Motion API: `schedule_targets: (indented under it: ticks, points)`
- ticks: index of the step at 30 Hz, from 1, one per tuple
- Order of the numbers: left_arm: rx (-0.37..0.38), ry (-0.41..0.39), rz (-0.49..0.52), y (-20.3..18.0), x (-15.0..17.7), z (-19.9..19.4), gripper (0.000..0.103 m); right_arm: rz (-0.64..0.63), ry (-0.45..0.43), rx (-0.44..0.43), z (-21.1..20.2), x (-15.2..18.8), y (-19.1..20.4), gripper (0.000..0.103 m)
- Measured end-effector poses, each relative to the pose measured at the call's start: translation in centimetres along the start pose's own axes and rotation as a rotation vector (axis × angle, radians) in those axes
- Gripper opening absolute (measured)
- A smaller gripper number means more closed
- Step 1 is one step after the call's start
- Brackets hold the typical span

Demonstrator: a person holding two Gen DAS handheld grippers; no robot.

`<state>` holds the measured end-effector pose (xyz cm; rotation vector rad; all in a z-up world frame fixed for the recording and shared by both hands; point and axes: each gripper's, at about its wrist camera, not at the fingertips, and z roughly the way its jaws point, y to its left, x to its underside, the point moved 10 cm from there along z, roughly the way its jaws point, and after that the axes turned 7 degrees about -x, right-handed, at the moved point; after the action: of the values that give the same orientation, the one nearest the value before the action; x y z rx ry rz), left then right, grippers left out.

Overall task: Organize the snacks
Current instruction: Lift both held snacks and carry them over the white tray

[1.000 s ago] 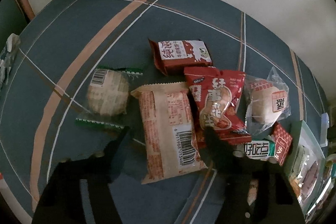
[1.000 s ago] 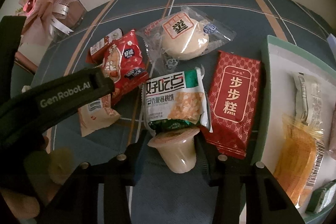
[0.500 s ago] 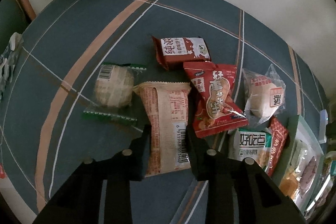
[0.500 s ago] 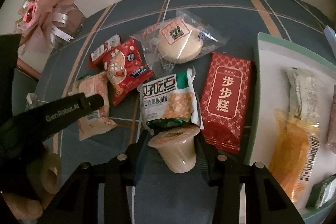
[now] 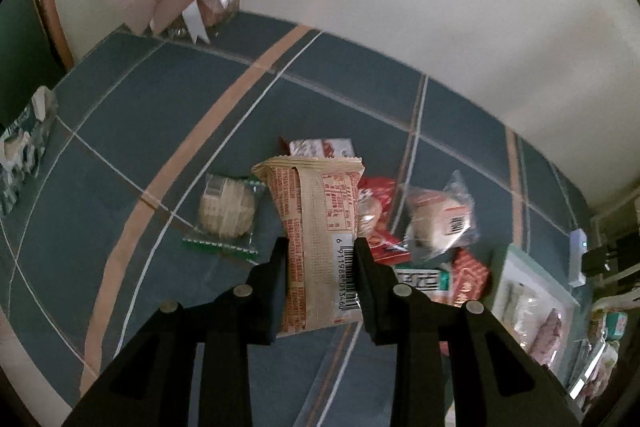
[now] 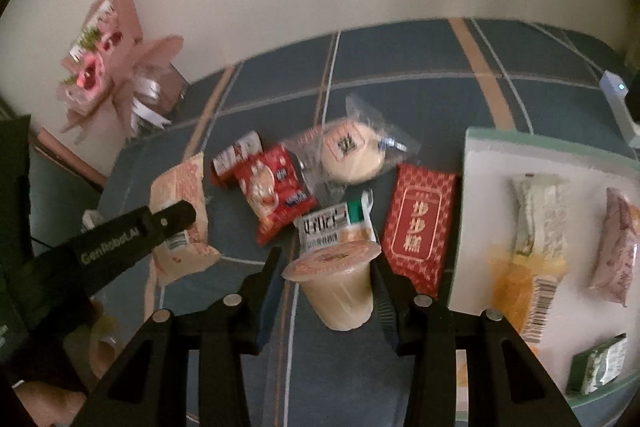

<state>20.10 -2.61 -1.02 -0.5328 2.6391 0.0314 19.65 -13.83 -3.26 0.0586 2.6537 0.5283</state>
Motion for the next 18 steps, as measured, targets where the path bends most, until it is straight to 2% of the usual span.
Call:
schedule_targets:
  ticks: [7,14,18]
  points:
    - [0.035,-0.05,0.012,-1.3,-0.6,-2.4,0.033,0.015,-0.054,0.016,-2.1,-1.4,-0.5,0.045]
    - [0.081,-0.058,0.057,-4.5,0.1,-3.7,0.033,0.114,-0.081,0.068,-4.0,-2.2,-5.2,0.045]
    - [0.11,-0.055,0.121,-7.9,1.2,-4.2,0.033,0.185,-0.098,0.079,-5.2,-2.4,-8.3,0.045]
